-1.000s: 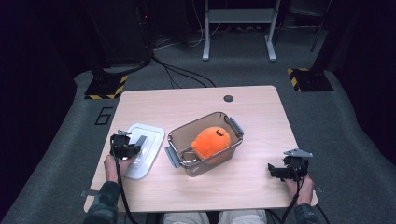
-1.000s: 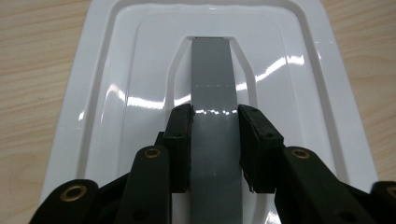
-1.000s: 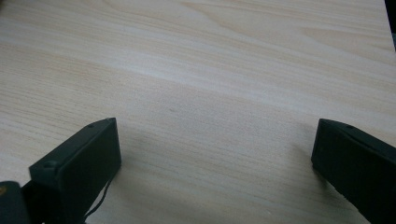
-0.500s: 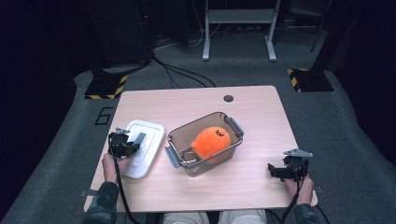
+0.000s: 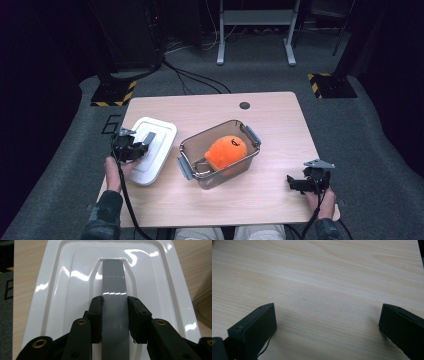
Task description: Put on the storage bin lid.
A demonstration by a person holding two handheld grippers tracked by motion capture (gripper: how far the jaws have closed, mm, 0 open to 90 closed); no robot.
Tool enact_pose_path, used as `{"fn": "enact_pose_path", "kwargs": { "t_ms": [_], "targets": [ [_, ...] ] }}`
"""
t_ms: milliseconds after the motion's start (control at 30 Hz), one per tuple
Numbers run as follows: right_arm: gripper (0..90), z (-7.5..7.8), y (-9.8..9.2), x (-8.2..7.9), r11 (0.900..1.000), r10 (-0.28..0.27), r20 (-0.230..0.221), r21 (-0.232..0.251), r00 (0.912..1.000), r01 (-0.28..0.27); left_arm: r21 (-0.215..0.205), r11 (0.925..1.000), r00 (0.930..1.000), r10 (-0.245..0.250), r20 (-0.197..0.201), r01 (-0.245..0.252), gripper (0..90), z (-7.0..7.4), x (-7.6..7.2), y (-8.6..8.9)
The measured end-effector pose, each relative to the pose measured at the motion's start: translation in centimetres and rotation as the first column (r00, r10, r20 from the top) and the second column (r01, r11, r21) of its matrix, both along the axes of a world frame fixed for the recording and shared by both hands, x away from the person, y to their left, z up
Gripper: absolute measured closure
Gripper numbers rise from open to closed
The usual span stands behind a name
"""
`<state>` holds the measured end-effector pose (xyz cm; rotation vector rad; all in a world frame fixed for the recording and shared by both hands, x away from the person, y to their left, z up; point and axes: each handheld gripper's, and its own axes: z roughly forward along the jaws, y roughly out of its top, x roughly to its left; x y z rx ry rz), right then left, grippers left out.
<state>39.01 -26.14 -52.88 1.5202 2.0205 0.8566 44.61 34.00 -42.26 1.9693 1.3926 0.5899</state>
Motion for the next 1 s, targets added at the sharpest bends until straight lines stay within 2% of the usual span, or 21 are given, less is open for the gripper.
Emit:
{"fn": "enact_pose_path", "kwargs": {
  "t_ms": [467, 800, 1000],
  "targets": [
    [0.4, 0.0, 0.0, 0.0, 1.0, 0.0, 0.0, 0.0, 1.0, 0.0, 0.005, 0.9973, 0.9956, -0.073, 0.058, 0.073, 66.2, 4.0, -0.6, -1.5],
    [0.4, 0.0, 0.0, 0.0, 1.0, 0.0, -0.001, 0.001, 1.0, 0.0, 0.026, 0.9908, 0.9872, -0.135, 0.085, 0.133, 66.2, 6.3, -0.7, -3.1],
    [0.4, 0.0, 0.0, 0.0, 1.0, -0.003, -0.004, 0.004, 1.0, 0.003, 0.041, 0.9838, 0.9794, -0.178, 0.096, 0.174, 66.2, 7.7, -0.7, -4.3]
  ]
}}
